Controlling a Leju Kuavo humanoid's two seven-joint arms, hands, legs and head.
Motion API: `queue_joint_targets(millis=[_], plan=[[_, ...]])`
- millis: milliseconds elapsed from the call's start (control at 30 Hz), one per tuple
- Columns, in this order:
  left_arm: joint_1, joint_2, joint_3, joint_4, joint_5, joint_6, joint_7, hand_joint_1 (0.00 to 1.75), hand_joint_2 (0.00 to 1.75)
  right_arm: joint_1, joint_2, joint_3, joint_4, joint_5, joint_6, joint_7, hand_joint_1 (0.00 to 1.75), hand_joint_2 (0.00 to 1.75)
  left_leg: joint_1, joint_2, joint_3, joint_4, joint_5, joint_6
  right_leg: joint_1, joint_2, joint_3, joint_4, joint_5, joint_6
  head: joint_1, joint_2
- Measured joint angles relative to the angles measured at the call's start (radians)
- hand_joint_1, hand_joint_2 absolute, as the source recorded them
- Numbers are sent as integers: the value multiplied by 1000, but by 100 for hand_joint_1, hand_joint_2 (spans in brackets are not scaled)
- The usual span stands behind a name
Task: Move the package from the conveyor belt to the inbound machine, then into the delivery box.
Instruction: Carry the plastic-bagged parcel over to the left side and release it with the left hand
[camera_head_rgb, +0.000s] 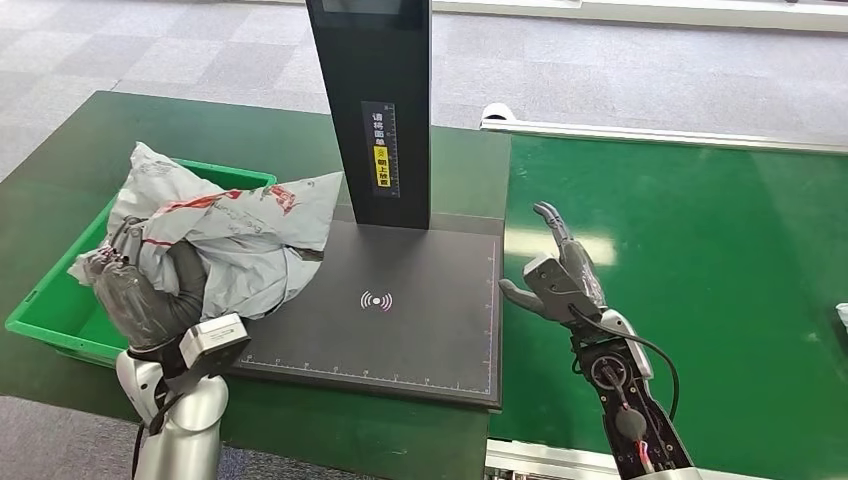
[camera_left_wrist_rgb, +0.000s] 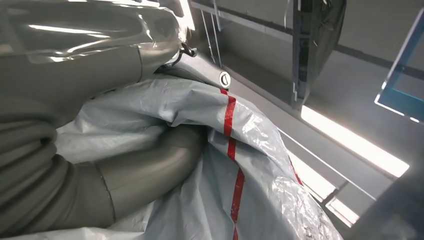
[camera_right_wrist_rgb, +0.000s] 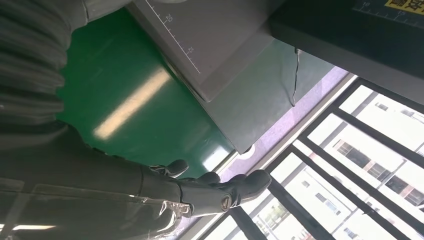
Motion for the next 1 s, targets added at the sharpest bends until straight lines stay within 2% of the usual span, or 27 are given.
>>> queue_joint_targets(millis=[267,367,467,533,633,733,800,867,1000], plan=[[0,-10,30,-13,-13,0,0,175,175,1,-5,6,0,0,0,0,0,175,0,0,0,0,0,0,0,0,0,0,0,0,0,0],[-7,-29,68,-12,-106,0,0,175,175,4,-6,8,0,4,-2,2,0,175,0,0,0,0,0,0,0,0,0,0,0,0,0,0],[-39,-53,154,20,-278,0,19,175,175,7,-6,15,0,16,-11,8,0,175,0,0,0,0,0,0,0,0,0,0,0,0,0,0],[-66,-62,224,70,-419,0,97,175,175,8,-5,20,0,23,-16,14,0,175,0,1,0,0,0,0,0,0,0,0,0,0,0,0],[-91,-56,275,167,-556,0,319,172,175,8,-5,24,1,34,-18,23,0,175,0,1,1,0,0,0,0,1,0,0,0,0,0,0],[-112,-22,265,292,-589,-17,544,169,175,3,-3,29,6,46,-15,31,0,175,0,1,1,0,0,0,0,1,0,0,0,0,0,0],[-128,8,234,366,-596,-25,653,168,175,-7,1,32,12,53,-9,37,0,175,0,0,0,0,1,0,0,1,0,0,0,0,0,0],[-141,35,193,417,-601,-12,706,166,175,-19,5,35,19,56,-1,42,0,175,0,0,0,0,1,0,0,1,0,0,0,0,0,0],[-151,80,127,465,-593,3,739,159,175,-30,9,41,28,58,3,43,0,175,0,0,0,0,0,0,0,0,0,0,0,0,0,0]])
